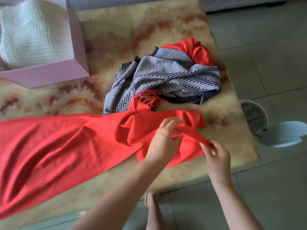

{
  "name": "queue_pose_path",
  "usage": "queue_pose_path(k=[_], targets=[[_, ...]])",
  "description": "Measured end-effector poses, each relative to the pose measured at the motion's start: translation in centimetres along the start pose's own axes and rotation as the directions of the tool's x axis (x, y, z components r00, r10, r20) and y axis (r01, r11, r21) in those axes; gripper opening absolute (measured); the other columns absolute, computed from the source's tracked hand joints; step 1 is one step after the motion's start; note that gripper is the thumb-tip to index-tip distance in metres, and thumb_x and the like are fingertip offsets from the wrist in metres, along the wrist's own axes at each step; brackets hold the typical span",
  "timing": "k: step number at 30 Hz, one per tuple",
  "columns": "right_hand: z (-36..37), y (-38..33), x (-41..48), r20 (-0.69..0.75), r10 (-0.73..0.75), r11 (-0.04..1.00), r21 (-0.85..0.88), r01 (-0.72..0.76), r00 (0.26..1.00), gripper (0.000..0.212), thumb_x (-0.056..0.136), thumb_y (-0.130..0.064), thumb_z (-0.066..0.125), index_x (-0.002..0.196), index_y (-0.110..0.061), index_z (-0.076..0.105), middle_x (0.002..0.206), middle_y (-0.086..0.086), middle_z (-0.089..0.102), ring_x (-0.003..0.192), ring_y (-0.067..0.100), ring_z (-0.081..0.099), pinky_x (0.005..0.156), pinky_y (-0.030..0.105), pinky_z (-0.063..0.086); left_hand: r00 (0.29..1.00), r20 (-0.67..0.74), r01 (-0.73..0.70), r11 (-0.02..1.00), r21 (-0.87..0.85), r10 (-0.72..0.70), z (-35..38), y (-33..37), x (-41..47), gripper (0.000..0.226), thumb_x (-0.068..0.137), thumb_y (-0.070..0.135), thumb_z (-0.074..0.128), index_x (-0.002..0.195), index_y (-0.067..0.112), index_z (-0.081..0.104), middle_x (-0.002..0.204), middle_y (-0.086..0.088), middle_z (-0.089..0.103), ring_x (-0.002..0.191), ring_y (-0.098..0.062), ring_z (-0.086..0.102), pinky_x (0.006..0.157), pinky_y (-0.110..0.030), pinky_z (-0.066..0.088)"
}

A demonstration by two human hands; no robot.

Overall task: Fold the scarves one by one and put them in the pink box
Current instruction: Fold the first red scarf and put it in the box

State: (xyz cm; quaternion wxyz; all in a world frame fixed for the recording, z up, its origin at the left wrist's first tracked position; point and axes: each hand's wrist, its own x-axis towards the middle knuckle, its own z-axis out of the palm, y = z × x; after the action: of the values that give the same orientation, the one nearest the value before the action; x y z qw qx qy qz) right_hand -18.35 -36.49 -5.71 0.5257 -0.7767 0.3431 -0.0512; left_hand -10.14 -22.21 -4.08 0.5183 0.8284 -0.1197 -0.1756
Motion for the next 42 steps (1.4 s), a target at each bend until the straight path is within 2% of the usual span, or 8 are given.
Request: queue_pose_path(k=[6,10,17,22,27,31,35,42], targets=[[-5.6,0.9,5.3,-0.214,-0.046,0.982,-0.187,0.005,0.976,0.013,0.085,-0.013,0.066,0.097,-0.010,0.069,0.076,0.004,0.064,0.063,0.002,0.057,0.059,0.007,0.040,0.984,-0.158,-0.001,0.900,0.437,0.077,-4.8,-2.5,2.8,0.034,0.079,0.009,0.061,0.112,0.014,0.066,0.111,-0.007,0.063,0.100,-0.029,0.058,0.092,-0.032,0.041],[-6.7,3.4,6.2,-0.245,0.112,0.975,-0.161,-0.154,0.963,0.012,0.084,-0.011,0.066,0.094,-0.006,0.069,0.058,-0.004,0.063,0.050,-0.001,0.055,0.050,0.010,0.039,0.995,0.005,0.082,0.860,0.504,-0.097,-5.9,-4.0,5.3,0.024,0.088,0.017,0.061,0.111,0.014,0.068,0.111,-0.010,0.066,0.105,-0.029,0.059,0.095,-0.036,0.043],[-8.1,2.1,6.1,-0.198,0.503,0.796,0.486,-0.362,0.841,0.026,0.095,0.002,0.040,0.092,-0.014,0.060,0.063,-0.001,0.069,0.051,0.008,0.067,0.049,0.021,0.055,0.957,0.199,-0.031,0.607,0.794,-0.212,-3.6,-3.9,7.2,0.048,0.087,0.033,0.061,0.130,0.016,0.050,0.124,-0.009,0.055,0.121,-0.028,0.046,0.099,-0.037,0.036],[-11.6,-1.3,9.2,-0.355,0.302,0.892,0.433,-0.131,0.885,0.033,0.093,0.001,0.044,0.087,-0.025,0.064,0.068,-0.015,0.070,0.074,0.004,0.069,0.068,0.024,0.058,0.967,0.206,-0.095,0.537,0.838,-0.151,-3.1,-3.7,8.1,0.048,0.086,0.037,0.062,0.130,0.023,0.052,0.126,-0.008,0.051,0.124,-0.029,0.037,0.102,-0.038,0.028],[-12.2,-2.1,9.0,-0.341,0.061,0.957,0.288,0.043,0.938,0.038,0.090,0.007,0.046,0.096,-0.026,0.065,0.083,-0.017,0.071,0.084,0.001,0.065,0.081,0.021,0.055,0.969,0.084,0.114,0.723,0.681,-0.232,-2.8,-3.0,9.0,0.036,0.084,0.028,0.065,0.116,0.013,0.061,0.111,-0.016,0.065,0.110,-0.033,0.056,0.092,-0.037,0.039],[-9.0,2.8,6.5,-0.127,0.279,0.949,0.187,-0.253,0.952,0.056,0.084,0.009,0.054,0.132,-0.019,0.046,0.100,-0.010,0.060,0.094,0.012,0.062,0.077,0.030,0.055,0.936,0.154,0.157,0.766,0.623,-0.317,-3.2,-2.5,9.8,0.040,0.088,0.038,0.060,0.117,0.010,0.061,0.113,-0.018,0.062,0.109,-0.034,0.056,0.090,-0.037,0.041],[-4.0,5.3,2.9,0.050,0.587,0.740,0.370,-0.561,0.808,0.048,0.094,-0.008,0.050,0.139,-0.003,0.031,0.123,0.018,0.057,0.093,0.026,0.065,0.071,0.030,0.052,0.889,0.228,0.090,0.639,0.764,-0.398,-3.1,-2.0,10.6,0.045,0.102,0.037,0.030,0.123,0.007,0.056,0.129,-0.018,0.055,0.121,-0.033,0.049,0.099,-0.037,0.036],[4.3,3.8,0.9,-0.044,0.630,0.742,0.330,-0.584,0.775,0.045,0.082,-0.023,0.073,0.118,-0.001,0.057,0.100,0.007,0.062,0.089,0.020,0.058,0.080,0.032,0.047,0.832,0.169,0.116,0.463,0.879,-0.528,-3.1,-1.2,12.9,0.045,0.102,0.017,0.030,0.147,0.016,0.029,0.138,-0.019,0.045,0.126,-0.036,0.046,0.103,-0.043,0.036]])
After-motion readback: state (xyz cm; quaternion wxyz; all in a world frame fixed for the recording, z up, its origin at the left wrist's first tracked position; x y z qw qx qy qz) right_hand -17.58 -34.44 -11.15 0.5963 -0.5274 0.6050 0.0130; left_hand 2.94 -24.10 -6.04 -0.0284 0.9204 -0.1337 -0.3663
